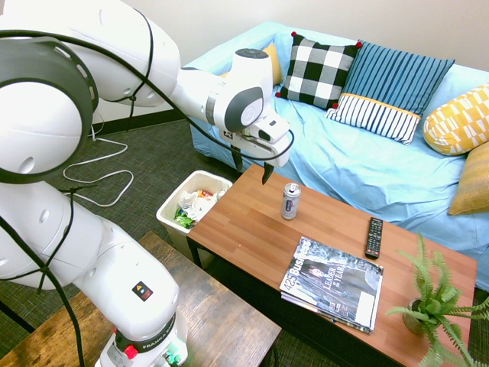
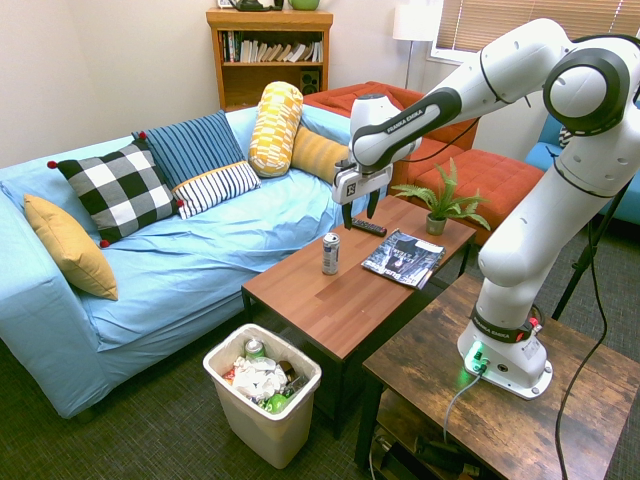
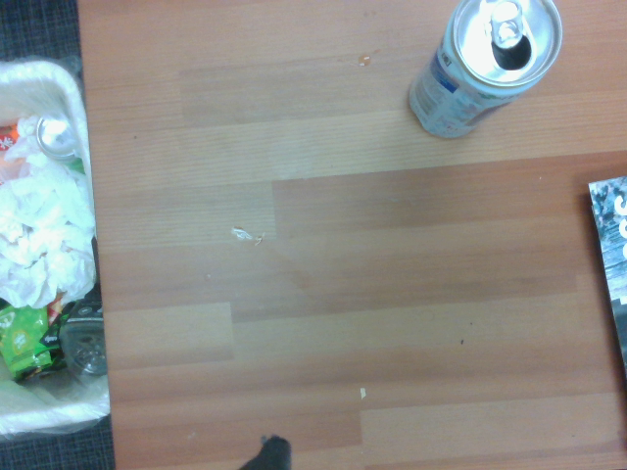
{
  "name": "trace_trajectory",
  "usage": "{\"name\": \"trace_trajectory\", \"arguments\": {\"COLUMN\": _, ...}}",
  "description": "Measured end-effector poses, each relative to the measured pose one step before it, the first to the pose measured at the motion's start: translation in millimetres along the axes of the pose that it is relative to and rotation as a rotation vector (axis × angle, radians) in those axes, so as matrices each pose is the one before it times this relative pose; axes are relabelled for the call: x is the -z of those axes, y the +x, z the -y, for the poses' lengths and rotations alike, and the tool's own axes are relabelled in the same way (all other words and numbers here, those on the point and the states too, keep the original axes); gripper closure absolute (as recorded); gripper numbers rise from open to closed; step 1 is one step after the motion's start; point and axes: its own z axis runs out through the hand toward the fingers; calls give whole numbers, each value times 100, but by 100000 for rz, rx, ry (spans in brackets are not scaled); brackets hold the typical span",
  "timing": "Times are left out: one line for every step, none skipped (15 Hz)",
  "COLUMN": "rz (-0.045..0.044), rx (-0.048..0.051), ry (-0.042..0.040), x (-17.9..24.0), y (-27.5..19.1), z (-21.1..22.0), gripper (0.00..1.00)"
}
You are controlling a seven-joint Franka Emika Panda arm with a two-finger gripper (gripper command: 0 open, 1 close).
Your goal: Throw the can in the trash bin
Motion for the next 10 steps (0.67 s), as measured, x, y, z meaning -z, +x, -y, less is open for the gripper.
{"name": "trace_trajectory", "arguments": {"rz": -21, "rx": -15, "ry": 60, "x": -1, "y": 50, "z": 51, "gripper": 0}}
{"name": "trace_trajectory", "arguments": {"rz": -645, "rx": -175, "ry": 803, "x": -12, "y": 105, "z": 83, "gripper": 0}}
{"name": "trace_trajectory", "arguments": {"rz": -1013, "rx": -606, "ry": 1244, "x": -69, "y": 190, "z": 167, "gripper": 0}}
{"name": "trace_trajectory", "arguments": {"rz": -865, "rx": -859, "ry": 891, "x": -291, "y": 346, "z": 70, "gripper": 0}}
{"name": "trace_trajectory", "arguments": {"rz": -618, "rx": -1192, "ry": 770, "x": -516, "y": 642, "z": -82, "gripper": 0}}
{"name": "trace_trajectory", "arguments": {"rz": -545, "rx": -1573, "ry": 582, "x": -670, "y": 888, "z": -168, "gripper": 0}}
{"name": "trace_trajectory", "arguments": {"rz": -706, "rx": -1783, "ry": 592, "x": -695, "y": 1085, "z": -122, "gripper": 0}}
{"name": "trace_trajectory", "arguments": {"rz": -776, "rx": -2085, "ry": 393, "x": -643, "y": 1187, "z": 50, "gripper": 0}}
{"name": "trace_trajectory", "arguments": {"rz": -493, "rx": -2116, "ry": 238, "x": -521, "y": 1120, "z": 149, "gripper": 0}}
{"name": "trace_trajectory", "arguments": {"rz": -14, "rx": -1422, "ry": 227, "x": -457, "y": 1071, "z": 320, "gripper": 0}}
